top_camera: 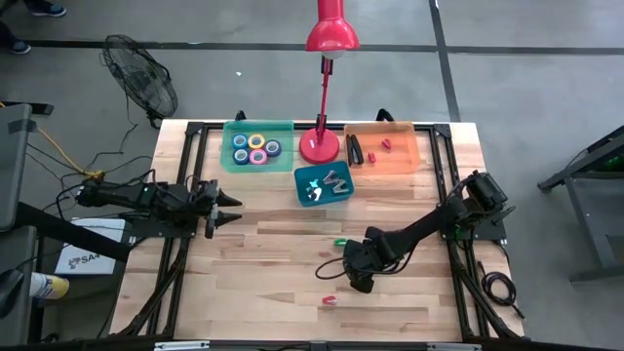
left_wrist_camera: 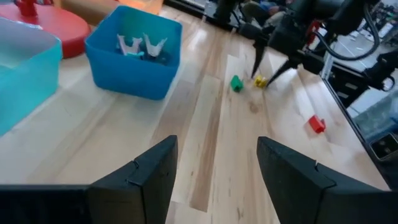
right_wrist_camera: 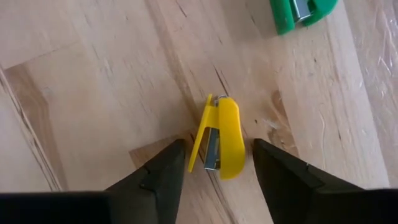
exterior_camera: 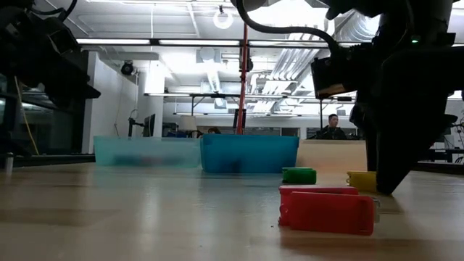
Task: Pick and place Stapler, Stapler remover, tape
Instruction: Put the yellow stapler into the orange bin
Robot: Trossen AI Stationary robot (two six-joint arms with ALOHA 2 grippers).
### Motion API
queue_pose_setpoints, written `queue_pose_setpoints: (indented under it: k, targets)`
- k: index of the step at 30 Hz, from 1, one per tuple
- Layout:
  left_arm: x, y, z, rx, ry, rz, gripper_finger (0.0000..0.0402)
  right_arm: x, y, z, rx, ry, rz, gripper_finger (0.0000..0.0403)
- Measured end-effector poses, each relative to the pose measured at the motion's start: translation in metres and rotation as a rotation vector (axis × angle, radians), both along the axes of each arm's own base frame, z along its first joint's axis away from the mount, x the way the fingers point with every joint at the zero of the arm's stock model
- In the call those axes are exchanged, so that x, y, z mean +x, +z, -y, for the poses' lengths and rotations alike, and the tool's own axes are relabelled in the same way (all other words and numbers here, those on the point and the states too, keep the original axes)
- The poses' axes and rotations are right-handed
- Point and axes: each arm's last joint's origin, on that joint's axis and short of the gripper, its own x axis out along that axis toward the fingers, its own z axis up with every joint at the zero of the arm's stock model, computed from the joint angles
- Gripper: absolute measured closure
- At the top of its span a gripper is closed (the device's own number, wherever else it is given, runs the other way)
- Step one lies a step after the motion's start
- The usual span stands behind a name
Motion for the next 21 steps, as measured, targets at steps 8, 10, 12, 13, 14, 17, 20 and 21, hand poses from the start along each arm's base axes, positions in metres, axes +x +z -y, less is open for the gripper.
queue_pose_setpoints:
  k: [8, 10, 12, 13, 14, 17, 20, 21]
  targets:
    - [0.0007, 0.0004, 0.0005, -0.006, -0.013, 0.011, 0.0184, -0.0027, -0.0004, -0.0047, -0.024, 0.014, 0.006, 0.0277]
    - [0.0012, 0.001, 0.0006, -0.008, -0.013, 0.022, 0.0184, -0.0029, -0.0004, -0.0049, -0.023, 0.016, 0.004, 0.0291]
    - [0.0015, 0.0021, 0.0007, -0.011, -0.013, 0.034, 0.0184, -0.003, -0.0005, -0.0048, -0.022, 0.016, 0.003, 0.0304]
    - [0.0015, 0.0023, 0.0007, -0.011, -0.013, 0.037, 0.0184, -0.003, -0.0005, -0.0047, -0.024, 0.015, 0.003, 0.0311]
    - [0.0015, 0.0023, 0.0007, -0.011, -0.013, 0.036, 0.0184, -0.0031, -0.0005, -0.0047, -0.026, 0.017, 0.003, 0.0318]
    - [0.0015, 0.0021, 0.0007, -0.011, -0.013, 0.034, 0.0184, -0.0031, -0.0005, -0.0047, -0.027, 0.022, 0.002, 0.0333]
    - [0.0015, 0.0021, 0.0007, -0.011, -0.014, 0.034, 0.0184, -0.0032, -0.0006, -0.0046, -0.027, 0.02, 0.002, 0.0345]
    - [0.0015, 0.0022, 0.0007, -0.011, -0.014, 0.035, 0.0184, -0.0032, -0.0006, -0.0046, -0.027, 0.019, 0.002, 0.0347]
